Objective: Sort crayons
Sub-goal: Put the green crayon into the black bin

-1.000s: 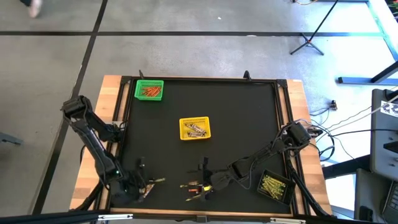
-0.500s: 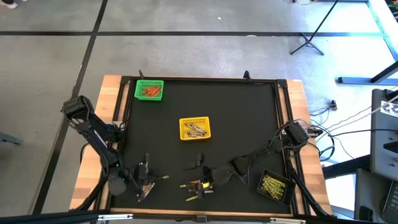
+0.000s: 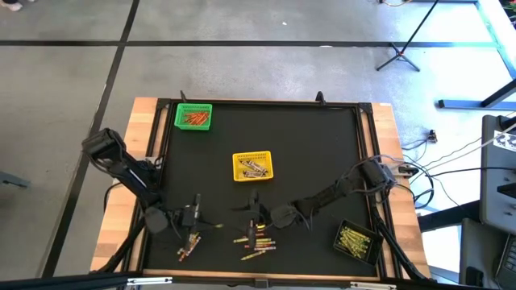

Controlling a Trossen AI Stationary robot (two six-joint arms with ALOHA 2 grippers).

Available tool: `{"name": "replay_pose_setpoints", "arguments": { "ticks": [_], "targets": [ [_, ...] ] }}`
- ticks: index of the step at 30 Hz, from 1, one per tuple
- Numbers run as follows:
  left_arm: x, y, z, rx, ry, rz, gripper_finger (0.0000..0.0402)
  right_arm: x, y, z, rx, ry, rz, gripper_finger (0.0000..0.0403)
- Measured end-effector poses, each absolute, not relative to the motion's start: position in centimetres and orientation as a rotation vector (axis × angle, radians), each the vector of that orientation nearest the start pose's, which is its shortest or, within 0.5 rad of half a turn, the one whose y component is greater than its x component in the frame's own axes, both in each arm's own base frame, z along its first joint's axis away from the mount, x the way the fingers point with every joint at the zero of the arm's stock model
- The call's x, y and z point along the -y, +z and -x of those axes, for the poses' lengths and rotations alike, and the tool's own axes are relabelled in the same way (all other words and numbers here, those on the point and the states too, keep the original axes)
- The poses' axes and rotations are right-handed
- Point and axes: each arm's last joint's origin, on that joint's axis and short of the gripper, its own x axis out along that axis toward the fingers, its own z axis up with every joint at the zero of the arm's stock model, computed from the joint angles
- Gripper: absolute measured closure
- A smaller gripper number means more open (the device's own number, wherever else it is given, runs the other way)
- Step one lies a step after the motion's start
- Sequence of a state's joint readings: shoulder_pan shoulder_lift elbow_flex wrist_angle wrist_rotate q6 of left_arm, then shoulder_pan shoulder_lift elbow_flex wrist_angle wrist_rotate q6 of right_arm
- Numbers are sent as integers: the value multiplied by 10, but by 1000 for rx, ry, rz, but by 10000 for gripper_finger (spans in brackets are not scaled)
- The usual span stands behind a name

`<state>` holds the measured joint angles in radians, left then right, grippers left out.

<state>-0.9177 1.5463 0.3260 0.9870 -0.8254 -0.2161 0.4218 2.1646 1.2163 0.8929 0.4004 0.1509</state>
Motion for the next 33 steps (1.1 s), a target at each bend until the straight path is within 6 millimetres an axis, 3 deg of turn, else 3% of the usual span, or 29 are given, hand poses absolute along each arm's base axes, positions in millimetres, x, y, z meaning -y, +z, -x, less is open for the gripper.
{"name": "replay_pose_setpoints", "arguments": {
  "ticks": [12,20,24,30,33],
  "targets": [
    [174,135,-173,-115,-74,32,390,-175,158,-420,-6,58,-156,146],
    [175,141,-179,-90,-61,66,390,-186,161,-443,-19,89,-117,158],
    [177,141,-177,-90,-77,57,390,-188,167,-446,-21,97,-70,220],
    [179,141,-176,-90,-87,58,390,-190,168,-447,-28,139,-42,368],
    [179,141,-176,-96,-101,77,390,-191,168,-447,-28,143,-29,385]
  ]
}}
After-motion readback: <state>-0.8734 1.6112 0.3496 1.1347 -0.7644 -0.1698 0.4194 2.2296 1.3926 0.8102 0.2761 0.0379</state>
